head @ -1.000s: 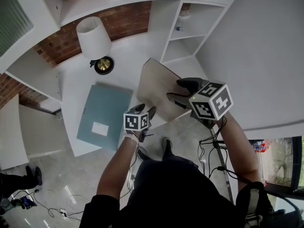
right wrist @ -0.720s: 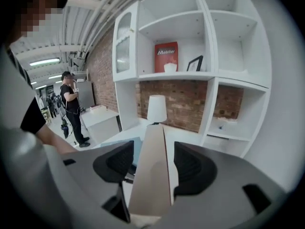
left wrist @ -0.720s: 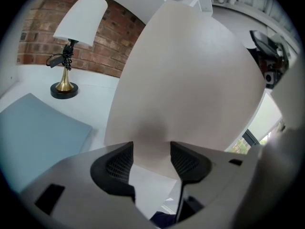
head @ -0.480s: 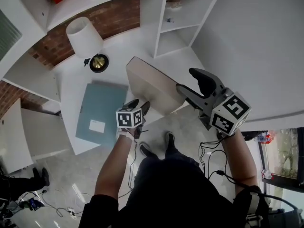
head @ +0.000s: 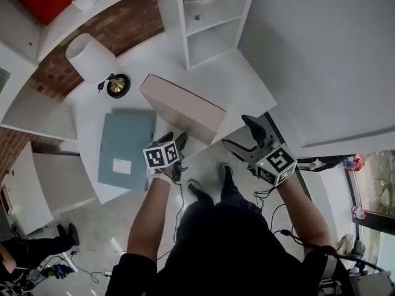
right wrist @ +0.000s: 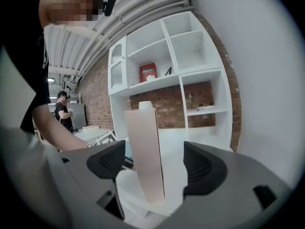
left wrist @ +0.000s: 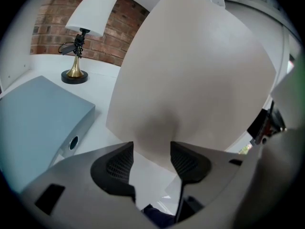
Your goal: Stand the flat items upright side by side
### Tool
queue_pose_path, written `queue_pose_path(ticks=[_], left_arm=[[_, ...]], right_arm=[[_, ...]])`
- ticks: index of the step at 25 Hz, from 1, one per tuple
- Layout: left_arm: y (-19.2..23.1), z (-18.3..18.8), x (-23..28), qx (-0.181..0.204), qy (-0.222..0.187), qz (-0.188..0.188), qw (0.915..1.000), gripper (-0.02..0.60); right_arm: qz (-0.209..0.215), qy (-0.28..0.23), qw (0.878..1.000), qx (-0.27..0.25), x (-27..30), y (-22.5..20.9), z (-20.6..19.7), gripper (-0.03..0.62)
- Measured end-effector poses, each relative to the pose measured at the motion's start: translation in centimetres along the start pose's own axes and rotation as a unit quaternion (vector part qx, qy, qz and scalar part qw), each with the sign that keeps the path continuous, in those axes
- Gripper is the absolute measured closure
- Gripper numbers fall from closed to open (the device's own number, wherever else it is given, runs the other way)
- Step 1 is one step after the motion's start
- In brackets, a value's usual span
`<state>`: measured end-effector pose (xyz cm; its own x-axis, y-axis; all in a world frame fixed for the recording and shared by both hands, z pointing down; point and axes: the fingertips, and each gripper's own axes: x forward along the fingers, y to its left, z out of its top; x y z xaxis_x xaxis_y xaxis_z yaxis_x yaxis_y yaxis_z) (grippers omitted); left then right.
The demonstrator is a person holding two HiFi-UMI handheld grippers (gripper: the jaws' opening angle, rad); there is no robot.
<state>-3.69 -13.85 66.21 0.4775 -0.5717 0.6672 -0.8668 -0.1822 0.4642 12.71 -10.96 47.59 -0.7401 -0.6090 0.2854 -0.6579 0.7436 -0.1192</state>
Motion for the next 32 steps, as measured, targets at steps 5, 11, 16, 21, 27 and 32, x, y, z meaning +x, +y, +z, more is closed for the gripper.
queue_pose_path(ticks=[5,11,16,21,27,32], left_arm=[[-0.6,-0.6,-1.2,-0.008,0.003,0.000,1.0000,0.342],[-0.1,0.2,-3.7,-0.014,-0.011,0.001,0.9998,0.342],[0.4,0.7,-5.3,-0.026,-0.033,0.006,0.9991,0.342],[0.6,1.0,-6.1,-0.041,-0.049,-0.004,0.9979,0.342],[1.0,1.2,-7.4,-0.042,-0.054,-0.012,0.9976,0.342],[0.9,2.5,-9.4,-0.036,-0.071,-0.032,0.9964,0.342]], right_arm=[[0.007,0.030,0.999,-0.032,2.9,0.7,-3.8,0.197],[0.007,0.058,0.998,-0.034,5.7,0.7,-5.4,0.187],[0.005,0.070,0.996,-0.052,7.3,1.0,-5.9,0.197],[-0.012,0.070,0.996,-0.060,7.8,1.3,-5.7,0.312],[-0.071,0.079,0.993,-0.048,8.8,0.1,-5.3,0.315],[-0.124,0.089,0.988,-0.029,10.1,-1.4,-4.2,0.315]])
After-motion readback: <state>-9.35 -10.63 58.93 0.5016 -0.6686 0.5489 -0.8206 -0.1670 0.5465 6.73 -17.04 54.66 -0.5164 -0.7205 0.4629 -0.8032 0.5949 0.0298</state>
